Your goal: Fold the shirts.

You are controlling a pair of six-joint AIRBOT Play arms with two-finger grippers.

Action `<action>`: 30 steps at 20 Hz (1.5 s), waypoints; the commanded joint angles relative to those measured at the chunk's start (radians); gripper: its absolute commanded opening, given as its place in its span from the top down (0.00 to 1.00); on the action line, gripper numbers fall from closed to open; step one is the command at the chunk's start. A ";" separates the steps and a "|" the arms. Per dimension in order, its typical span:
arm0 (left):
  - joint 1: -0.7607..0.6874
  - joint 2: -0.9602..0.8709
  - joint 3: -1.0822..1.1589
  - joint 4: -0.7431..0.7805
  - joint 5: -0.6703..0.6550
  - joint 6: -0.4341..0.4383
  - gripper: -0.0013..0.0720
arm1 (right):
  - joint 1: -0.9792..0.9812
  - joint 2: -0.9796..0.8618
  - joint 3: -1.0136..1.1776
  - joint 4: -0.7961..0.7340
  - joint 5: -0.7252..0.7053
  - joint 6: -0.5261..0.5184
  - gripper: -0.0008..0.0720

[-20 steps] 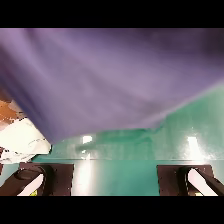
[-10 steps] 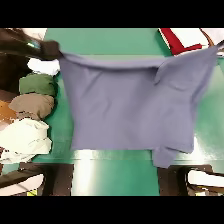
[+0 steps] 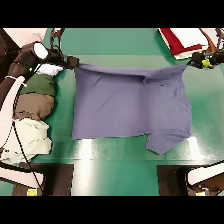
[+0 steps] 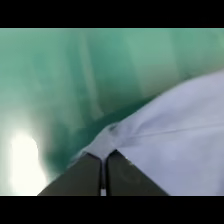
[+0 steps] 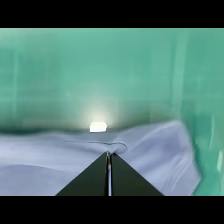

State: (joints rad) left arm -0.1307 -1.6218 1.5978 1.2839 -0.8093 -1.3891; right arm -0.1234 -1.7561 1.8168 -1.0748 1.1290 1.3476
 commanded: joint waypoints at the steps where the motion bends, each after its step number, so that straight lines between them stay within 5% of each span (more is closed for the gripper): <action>1: 0.001 -0.017 0.005 0.053 0.026 0.067 0.95 | -0.016 0.010 -0.006 -0.011 -0.005 -0.050 0.97; 4: 0.000 -0.017 -0.005 0.046 -0.082 0.081 0.95 | -0.001 0.090 -0.130 -0.153 0.042 -0.051 0.97; 10: 0.000 -0.017 -0.163 0.021 -0.146 0.074 0.95 | 0.014 0.175 -0.429 -0.148 -0.030 -0.058 0.97; 12: 0.000 -0.018 -0.195 0.022 -0.154 0.011 0.95 | 0.023 0.174 -0.464 -0.147 -0.032 -0.057 0.96; 13: 0.000 -0.017 -0.194 0.024 -0.168 -0.010 0.71 | 0.031 0.174 -0.467 -0.146 -0.023 -0.043 0.95; 14: 0.000 -0.016 -0.189 0.024 -0.178 -0.027 0.25 | 0.030 0.174 -0.457 -0.146 -0.008 -0.036 0.72; 15: 0.001 -0.016 -0.175 0.032 -0.209 -0.037 0.09 | 0.029 0.175 -0.435 -0.145 0.032 -0.027 0.59; 17: 0.001 -0.011 -0.124 0.080 -0.313 -0.043 0.25 | 0.010 0.179 -0.373 -0.143 0.161 -0.030 0.59; 22: 0.057 0.172 -0.232 0.043 -0.426 -0.047 0.25 | -0.105 0.321 -0.434 -0.018 0.397 -0.069 0.59; 27: 0.193 0.464 -0.684 -0.143 -0.410 -0.042 0.25 | -0.182 0.459 -0.619 0.146 0.397 -0.153 0.59; 30: 0.285 0.556 -0.939 -0.342 -0.421 0.053 0.25 | -0.183 0.486 -0.673 0.167 0.391 -0.164 0.59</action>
State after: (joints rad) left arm 0.0750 -1.1690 0.8848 1.1225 -1.2156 -1.4044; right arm -0.2924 -1.3090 1.2026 -0.9638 1.5093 1.2110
